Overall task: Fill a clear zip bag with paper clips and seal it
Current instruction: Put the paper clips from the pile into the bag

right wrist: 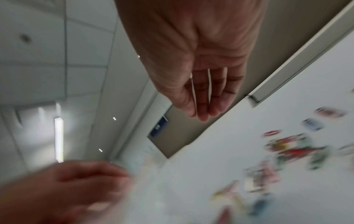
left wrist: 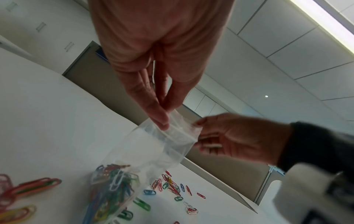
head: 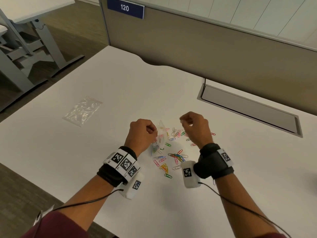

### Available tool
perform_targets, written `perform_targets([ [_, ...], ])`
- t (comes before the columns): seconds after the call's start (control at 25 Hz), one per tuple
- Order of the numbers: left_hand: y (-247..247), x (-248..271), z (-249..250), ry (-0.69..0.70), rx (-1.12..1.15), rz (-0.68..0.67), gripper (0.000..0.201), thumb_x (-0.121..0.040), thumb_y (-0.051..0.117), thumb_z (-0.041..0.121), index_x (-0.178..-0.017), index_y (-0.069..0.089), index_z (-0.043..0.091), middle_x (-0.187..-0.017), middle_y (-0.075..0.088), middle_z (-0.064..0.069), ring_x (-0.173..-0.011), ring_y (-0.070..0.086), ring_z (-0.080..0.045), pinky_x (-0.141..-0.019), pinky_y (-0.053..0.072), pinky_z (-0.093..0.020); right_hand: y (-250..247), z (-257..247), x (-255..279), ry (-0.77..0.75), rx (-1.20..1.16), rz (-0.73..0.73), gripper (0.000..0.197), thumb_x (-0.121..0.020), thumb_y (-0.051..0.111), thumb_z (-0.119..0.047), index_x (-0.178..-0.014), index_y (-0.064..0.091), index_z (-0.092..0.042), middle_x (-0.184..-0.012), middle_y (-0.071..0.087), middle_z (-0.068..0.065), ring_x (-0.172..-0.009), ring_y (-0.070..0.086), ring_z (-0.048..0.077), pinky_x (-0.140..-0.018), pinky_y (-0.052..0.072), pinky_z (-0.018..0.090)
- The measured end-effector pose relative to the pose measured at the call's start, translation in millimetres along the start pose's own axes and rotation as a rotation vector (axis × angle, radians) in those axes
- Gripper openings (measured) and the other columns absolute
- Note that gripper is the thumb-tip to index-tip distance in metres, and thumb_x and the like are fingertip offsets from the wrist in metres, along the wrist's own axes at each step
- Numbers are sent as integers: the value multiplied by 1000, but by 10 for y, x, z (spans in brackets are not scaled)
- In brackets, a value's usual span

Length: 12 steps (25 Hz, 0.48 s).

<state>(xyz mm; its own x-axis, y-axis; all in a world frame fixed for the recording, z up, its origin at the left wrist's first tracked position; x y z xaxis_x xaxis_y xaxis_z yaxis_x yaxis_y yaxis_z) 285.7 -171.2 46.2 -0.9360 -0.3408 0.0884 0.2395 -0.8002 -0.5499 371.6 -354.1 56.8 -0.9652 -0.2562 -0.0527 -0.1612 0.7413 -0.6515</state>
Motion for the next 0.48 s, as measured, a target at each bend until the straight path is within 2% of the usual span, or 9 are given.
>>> perform_targets([
  [0.04, 11, 5, -15, -2, 15, -6, 2, -84, 71, 2, -84, 72, 0, -74, 74, -16, -57, 74, -20, -65, 64, -34, 37, 204, -62, 49, 94, -56, 17, -89, 62, -18, -103, 66, -9, -105, 70, 9, -98, 65, 23, -83, 51, 25],
  [0.12, 30, 15, -31, -3, 45, -16, 2, -84, 71, 1, -84, 71, 0, -74, 73, -15, -57, 74, -21, -64, 64, -36, 227, 653, -114, 170, 316, -282, 41, -87, 64, -33, -121, 58, -12, -126, 59, 15, -117, 53, 32, -95, 43, 36],
  [0.2, 31, 9, -30, -6, 61, -19, 2, -84, 71, 1, -84, 71, 0, -73, 73, -15, -57, 74, -21, -65, 64, -37, 374, 900, -99, 191, 449, -418, 56, -85, 64, -43, -134, 47, -20, -140, 44, 16, -130, 37, 37, -106, 35, 45],
  [0.4, 82, -22, -44, -28, 97, -35, 2, -84, 70, 0, -84, 70, -1, -71, 72, -14, -56, 74, -21, -65, 64, -37, 576, 850, -106, 66, 450, -479, 79, -74, 70, -53, -141, 36, -29, -149, 30, 14, -138, 24, 34, -110, 31, 50],
  [0.48, 122, -16, -32, -35, 106, -49, 2, -84, 70, 0, -83, 70, -1, -69, 72, -14, -56, 74, -22, -65, 64, -38, 673, 816, -78, -5, 552, -504, 81, -74, 68, -59, -143, 34, -33, -151, 28, 9, -138, 23, 33, -110, 31, 52],
])
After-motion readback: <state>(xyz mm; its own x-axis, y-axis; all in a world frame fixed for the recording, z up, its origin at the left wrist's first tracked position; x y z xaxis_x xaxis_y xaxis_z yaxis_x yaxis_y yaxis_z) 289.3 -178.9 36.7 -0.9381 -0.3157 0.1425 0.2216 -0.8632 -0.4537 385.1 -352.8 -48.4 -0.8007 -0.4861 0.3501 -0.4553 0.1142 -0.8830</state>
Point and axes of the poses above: each hand's wrist, its own x-axis away from the middle knuckle, its own y-axis out of the palm, z = x × y, the point moved 7 cm from there along -x, towards the middle knuckle
